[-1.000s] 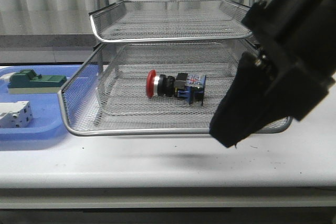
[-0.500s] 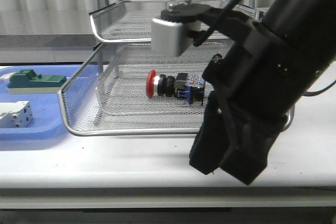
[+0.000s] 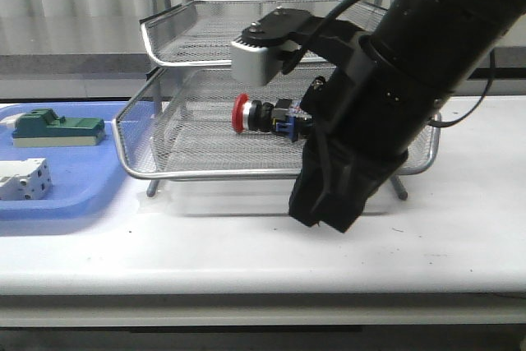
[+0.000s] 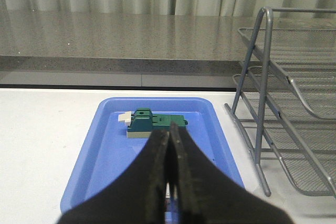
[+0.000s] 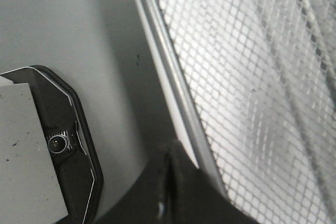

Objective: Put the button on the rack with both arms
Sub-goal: 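Push the middle wire tray back into the rack with the right gripper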

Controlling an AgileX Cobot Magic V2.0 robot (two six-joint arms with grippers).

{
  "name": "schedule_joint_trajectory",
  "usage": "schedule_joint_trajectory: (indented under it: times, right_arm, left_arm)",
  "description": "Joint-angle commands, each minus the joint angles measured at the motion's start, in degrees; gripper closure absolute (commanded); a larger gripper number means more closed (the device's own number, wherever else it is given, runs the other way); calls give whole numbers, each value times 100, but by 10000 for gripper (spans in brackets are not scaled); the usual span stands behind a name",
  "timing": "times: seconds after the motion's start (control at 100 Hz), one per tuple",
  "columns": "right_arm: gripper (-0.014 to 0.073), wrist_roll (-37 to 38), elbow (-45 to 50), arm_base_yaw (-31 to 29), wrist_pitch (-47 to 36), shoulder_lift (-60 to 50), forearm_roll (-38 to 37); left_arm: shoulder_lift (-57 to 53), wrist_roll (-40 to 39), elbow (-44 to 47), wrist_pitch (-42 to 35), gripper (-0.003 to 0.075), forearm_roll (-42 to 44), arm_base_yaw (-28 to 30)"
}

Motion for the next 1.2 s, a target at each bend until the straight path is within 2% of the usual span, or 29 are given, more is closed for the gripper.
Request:
schedule_joint_trajectory:
  times: [0.0, 0.27, 0.71, 1.0, 1.19]
  right_arm:
    - [662, -48, -393, -251, -386, -61, -92]
    - [662, -48, -822, -597, -515, 252, -201]
    - [662, 142, -855, -607, -851, 272, -201]
    - [661, 436, -855, -607, 227, 93, -70]
    - [654, 1114, -855, -607, 850, -446, -70]
  left_arm:
    - [31, -50, -158, -308, 740, -105, 6]
    - [31, -50, -158, -308, 740, -105, 6]
    - [31, -50, -158, -308, 740, -105, 6]
    - [31, -50, -158, -308, 740, -105, 6]
    - [31, -50, -158, -308, 740, -105, 6]
